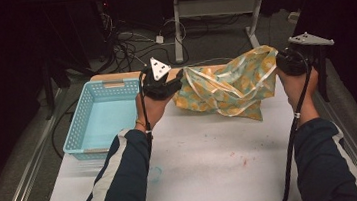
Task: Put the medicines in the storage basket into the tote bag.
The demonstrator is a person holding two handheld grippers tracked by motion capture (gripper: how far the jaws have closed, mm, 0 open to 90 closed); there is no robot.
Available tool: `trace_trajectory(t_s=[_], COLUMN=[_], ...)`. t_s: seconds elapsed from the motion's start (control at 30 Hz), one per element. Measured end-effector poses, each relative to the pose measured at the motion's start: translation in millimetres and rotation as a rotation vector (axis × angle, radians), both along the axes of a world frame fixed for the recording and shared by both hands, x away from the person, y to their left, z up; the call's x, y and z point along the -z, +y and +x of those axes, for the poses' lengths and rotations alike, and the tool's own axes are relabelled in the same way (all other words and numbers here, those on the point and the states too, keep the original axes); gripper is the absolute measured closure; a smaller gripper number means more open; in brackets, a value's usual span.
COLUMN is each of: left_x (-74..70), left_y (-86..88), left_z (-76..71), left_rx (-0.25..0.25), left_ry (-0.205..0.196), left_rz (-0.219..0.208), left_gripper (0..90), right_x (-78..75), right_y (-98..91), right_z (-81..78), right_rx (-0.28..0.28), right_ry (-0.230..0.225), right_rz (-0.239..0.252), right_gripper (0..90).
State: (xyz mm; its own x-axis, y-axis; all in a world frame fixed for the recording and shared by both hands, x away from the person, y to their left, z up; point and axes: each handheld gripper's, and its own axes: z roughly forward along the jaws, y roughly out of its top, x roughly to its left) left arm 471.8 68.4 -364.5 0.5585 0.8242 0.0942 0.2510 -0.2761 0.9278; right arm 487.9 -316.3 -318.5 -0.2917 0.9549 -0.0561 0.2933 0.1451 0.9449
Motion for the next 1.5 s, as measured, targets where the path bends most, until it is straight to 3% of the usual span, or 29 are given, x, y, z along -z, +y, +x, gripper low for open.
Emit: trace_trajectory(t_s=[0.1, 0.17, 0.27, 0.43, 0.47, 0.53, 0.6, 0.63, 0.8, 1.03, 1.13, 1.3, 1.5], left_x=[20.6, 32.4, 48.0, 66.7, 68.6, 70.5, 67.1, 63.1, 33.0, -11.7, -30.8, -51.2, -46.8], left_y=[-5.6, -11.6, -17.2, -30.1, -32.7, -36.6, -38.0, -37.3, -22.1, -1.5, 6.5, 18.0, 22.9], left_z=[1.6, 0.8, 0.2, 3.9, 4.5, 4.3, 1.3, -0.8, -15.1, -39.8, -48.4, -57.2, -55.9], left_rx=[0.067, 0.100, 0.164, 0.223, 0.226, 0.267, 0.294, 0.299, 0.258, 0.222, 0.207, 0.186, 0.141], left_ry=[0.062, 0.080, 0.122, 0.168, 0.166, 0.173, 0.156, 0.145, 0.044, -0.103, -0.154, -0.185, -0.177], left_rz=[-0.001, 0.036, 0.040, 0.142, 0.171, 0.218, 0.257, 0.256, 0.156, 0.019, -0.020, -0.081, -0.078], left_gripper=[34.9, 32.7, 27.6, 30.0, 37.4, 65.2, 87.1, 87.3, 87.7, 87.9, 87.9, 87.8, 87.6], right_x=[10.3, 17.7, 27.7, 38.0, 38.4, 37.1, 33.7, 31.2, 14.9, -19.9, -33.3, -49.9, -56.5], right_y=[-3.9, -4.6, -4.4, -3.9, -3.2, -1.2, 1.3, 2.7, 7.9, 18.7, 23.7, 34.7, 48.7], right_z=[6.3, 10.0, 13.8, 18.1, 18.2, 17.4, 15.9, 14.8, 8.7, -5.6, -10.7, -18.6, -22.2], right_rx=[0.021, 0.030, 0.042, 0.029, 0.023, 0.010, 0.000, -0.004, -0.011, -0.029, -0.043, -0.078, -0.106], right_ry=[0.039, 0.063, 0.085, 0.113, 0.113, 0.112, 0.098, 0.092, 0.066, -0.010, -0.033, -0.068, -0.073], right_rz=[-0.007, -0.021, -0.043, -0.023, -0.018, -0.020, -0.030, -0.039, -0.057, -0.093, -0.097, -0.112, -0.132], right_gripper=[89.1, 89.0, 89.0, 89.0, 89.0, 88.9, 89.0, 89.0, 89.0, 89.1, 89.1, 89.1, 88.9])
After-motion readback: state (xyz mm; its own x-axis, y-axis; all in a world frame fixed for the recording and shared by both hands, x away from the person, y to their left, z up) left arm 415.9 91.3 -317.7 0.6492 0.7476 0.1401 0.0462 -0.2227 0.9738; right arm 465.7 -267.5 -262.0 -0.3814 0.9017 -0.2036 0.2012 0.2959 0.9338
